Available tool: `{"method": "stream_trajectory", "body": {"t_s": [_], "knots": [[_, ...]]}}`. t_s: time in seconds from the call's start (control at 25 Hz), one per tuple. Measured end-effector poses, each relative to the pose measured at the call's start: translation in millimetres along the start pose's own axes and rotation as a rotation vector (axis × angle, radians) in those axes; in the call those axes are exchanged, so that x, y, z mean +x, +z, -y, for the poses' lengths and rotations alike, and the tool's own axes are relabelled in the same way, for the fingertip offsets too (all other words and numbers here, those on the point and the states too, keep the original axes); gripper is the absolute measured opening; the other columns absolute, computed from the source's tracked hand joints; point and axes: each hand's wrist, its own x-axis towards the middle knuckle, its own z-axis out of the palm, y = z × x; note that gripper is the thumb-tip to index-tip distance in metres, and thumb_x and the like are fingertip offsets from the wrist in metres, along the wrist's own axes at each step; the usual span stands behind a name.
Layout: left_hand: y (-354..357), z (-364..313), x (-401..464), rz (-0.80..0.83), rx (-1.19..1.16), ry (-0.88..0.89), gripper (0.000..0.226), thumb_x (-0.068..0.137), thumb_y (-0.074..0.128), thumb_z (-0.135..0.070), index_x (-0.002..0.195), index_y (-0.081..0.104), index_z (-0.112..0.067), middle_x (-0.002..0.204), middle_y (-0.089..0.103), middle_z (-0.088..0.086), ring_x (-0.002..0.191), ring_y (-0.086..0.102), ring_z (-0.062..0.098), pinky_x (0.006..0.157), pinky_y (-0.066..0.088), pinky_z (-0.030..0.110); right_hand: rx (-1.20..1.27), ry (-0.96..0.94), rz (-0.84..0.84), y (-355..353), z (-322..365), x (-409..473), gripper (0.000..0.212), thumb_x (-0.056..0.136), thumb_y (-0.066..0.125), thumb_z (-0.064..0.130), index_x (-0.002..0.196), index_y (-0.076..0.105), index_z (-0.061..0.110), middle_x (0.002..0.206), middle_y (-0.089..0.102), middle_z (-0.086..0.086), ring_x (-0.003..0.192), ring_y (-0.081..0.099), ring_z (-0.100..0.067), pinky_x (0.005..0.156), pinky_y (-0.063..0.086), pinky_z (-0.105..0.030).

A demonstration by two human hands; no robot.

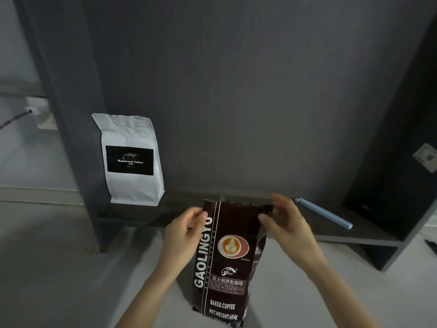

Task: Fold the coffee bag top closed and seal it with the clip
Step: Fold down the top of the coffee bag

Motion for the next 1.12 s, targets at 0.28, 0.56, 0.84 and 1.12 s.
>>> {"method": "stream_trajectory", "body": {"t_s": [0.28,0.56,0.84,1.12], "knots": [[6.4,-0.4,-14.9,-0.062,-0.059,0.001,0.026,0.087,0.049,-0.020,0.108,0.061,-0.012,0.090,0.061,-0.016,0.072,0.054,-0.024,0.064,0.039,-0.005,0.163,0.085,-0.173,26.7,-17.9,-26.5,0.045,0.076,0.067,0.017,0.118,0.050,0.016,0.101,0.061,0.002,0.097,0.057,-0.016,0.078,0.049,-0.026],[9.8,-0.5,-22.8,-0.044,-0.001,-0.017,0.036,0.087,0.050,-0.019,0.123,0.049,-0.019,0.098,0.065,-0.003,0.088,0.060,0.005,0.083,0.049,0.023,0.269,0.035,-0.207,24.0,-17.3,-33.7,0.022,0.078,0.065,0.008,0.069,0.059,0.028,0.074,0.068,0.008,0.066,0.064,0.006,0.053,0.049,-0.007],[0.0,-2.4,-22.2,0.156,-0.329,-0.155,0.037,0.086,0.052,-0.014,0.116,0.046,-0.036,0.099,0.058,-0.027,0.083,0.055,-0.022,0.069,0.042,-0.003,0.377,0.068,-0.157,21.5,-25.1,-31.3,0.012,0.078,0.063,0.009,0.077,0.061,0.020,0.077,0.069,-0.001,0.076,0.065,-0.010,0.062,0.051,-0.017],[-0.2,4.3,-28.5,0.082,-0.358,-0.145,0.015,0.085,0.053,-0.010,0.092,0.063,-0.018,0.095,0.070,-0.002,0.084,0.063,-0.003,0.071,0.044,0.002,0.402,0.048,-0.078,25.5,-25.0,-36.9,0.019,0.081,0.060,0.007,0.086,0.060,0.026,0.082,0.067,0.005,0.073,0.063,0.007,0.058,0.048,-0.004]]}}
